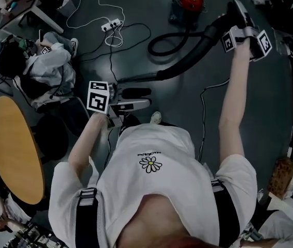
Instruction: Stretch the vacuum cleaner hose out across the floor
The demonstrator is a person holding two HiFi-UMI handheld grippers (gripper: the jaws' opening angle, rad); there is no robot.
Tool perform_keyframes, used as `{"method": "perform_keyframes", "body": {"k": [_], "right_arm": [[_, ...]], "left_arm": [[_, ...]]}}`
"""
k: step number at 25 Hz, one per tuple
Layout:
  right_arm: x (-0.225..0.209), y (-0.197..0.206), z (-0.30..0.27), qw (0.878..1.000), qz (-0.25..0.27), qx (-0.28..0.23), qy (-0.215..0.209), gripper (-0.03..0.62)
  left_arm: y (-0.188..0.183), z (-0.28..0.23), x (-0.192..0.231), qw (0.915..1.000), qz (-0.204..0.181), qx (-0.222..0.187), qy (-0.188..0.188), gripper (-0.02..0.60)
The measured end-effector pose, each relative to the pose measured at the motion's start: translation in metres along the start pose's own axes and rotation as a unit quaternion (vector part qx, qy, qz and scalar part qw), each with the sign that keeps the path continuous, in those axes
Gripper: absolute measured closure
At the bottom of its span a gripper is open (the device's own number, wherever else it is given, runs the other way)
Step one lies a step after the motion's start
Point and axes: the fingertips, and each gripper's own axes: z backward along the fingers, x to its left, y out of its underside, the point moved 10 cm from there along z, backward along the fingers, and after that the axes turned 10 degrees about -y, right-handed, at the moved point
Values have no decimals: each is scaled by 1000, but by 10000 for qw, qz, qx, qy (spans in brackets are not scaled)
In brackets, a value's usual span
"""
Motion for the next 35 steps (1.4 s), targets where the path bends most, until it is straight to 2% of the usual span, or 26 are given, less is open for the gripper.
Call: {"method": "perform_keyframes", "body": {"k": [2, 4, 5, 6, 8, 9, 10, 12, 13, 14, 16, 17, 18, 20, 21, 22, 25, 26, 28, 29, 30, 31, 32, 33, 34, 35], "right_arm": [[0, 3, -3, 9974, 329, 588, 275, 465], [-12, 19, -11, 9818, 819, 1610, 579, 465], [-18, 32, -15, 9652, 1166, 2238, 684, 465], [-21, 47, -19, 9408, 1542, 2927, 733, 465], [-19, 83, -22, 8748, 2008, 4370, 595, 465], [-13, 101, -21, 8405, 1950, 5032, 476, 465], [-6, 118, -18, 8085, 1730, 5609, 418, 465], [12, 142, -5, 7409, 1338, 6556, 569, 465], [20, 148, 1, 6980, 1369, 6984, 794, 468], [27, 151, 7, 6440, 1595, 7403, 1084, 470], [39, 156, 19, 5232, 2133, 8116, 1486, 470], [46, 159, 28, 4786, 2183, 8373, 1488, 470], [53, 161, 38, 4472, 2115, 8582, 1373, 470], [66, 160, 61, 4031, 1874, 8906, 963, 470], [71, 160, 72, 3859, 1754, 9027, 744, 468], [75, 161, 83, 3717, 1660, 9117, 558, 470], [85, 167, 106, 3376, 1673, 9259, 275, 470], [87, 169, 110, 3234, 1761, 9294, 247, 470], [87, 170, 117, 2913, 1965, 9357, 312, 468], [86, 169, 120, 2826, 2034, 9368, 339, 468], [86, 168, 123, 2820, 2062, 9364, 326, 468], [87, 167, 126, 2840, 2076, 9356, 295, 468], [88, 167, 128, 2820, 2107, 9356, 268, 468], [87, 168, 130, 2737, 2178, 9365, 251, 468], [85, 169, 132, 2590, 2298, 9378, 240, 468], [81, 170, 132, 2376, 2470, 9391, 240, 468]], "left_arm": [[-15, 17, -14, 9882, -1189, -6, -967, 331], [-44, 30, -16, 9671, -1924, -240, -1646, 331], [-60, 34, -17, 9552, -2246, -322, -1899, 331], [-75, 35, -18, 9425, -2566, -362, -2112, 331], [-104, 32, -25, 9094, -3319, -271, -2492, 331], [-117, 26, -29, 8860, -3782, -131, -2680, 331], [-130, 17, -33, 8571, -4290, 45, -2852, 331], [-154, -8, -39, 7894, -5311, 299, -3065, 331], [-167, -24, -41, 7564, -5763, 291, -3080, 331], [-179, -40, -42, 7272, -6155, 202, -3033, 331], [-197, -72, -42, 6800, -6778, 110, -2793, 317], [-201, -88, -43, 6569, -7060, 268, -2633, 286], [-203, -104, -43, 6291, -7346, 563, -2478, 282], [-198, -130, -44, 5666, -7847, 1195, -2212, 279], [-193, -140, -45, 5465, -7989, 1431, -2064, 279], [-188, -148, -47, 5396, -8035, 1665, -1883, 278], [-162, -170, -40, 5494, -7737, 2832, -1394, 278], [-151, -177, -34, 5434, -7626, 3253, -1317, 278], [-133, -183, -24, 5216, -7544, 3799, -1204, 279], [-128, -182, -23, 5151, -7521, 3940, -1173, 282], [-125, -180, -26, 5126, -7506, 3998, -1186, 307], [-124, -177, -29, 5122, -7496, 4008, -1229, 399], [-124, -174, -34, 5132, -7467, 4033, -1278, 445], [-123, -170, -38, 5148, -7403, 4115, -1327, 445], [-121, -164, -41, 5149, -7314, 4255, -1373, 445], [-118, -158, -43, 5137, -7213, 4430, -1400, 446]]}}
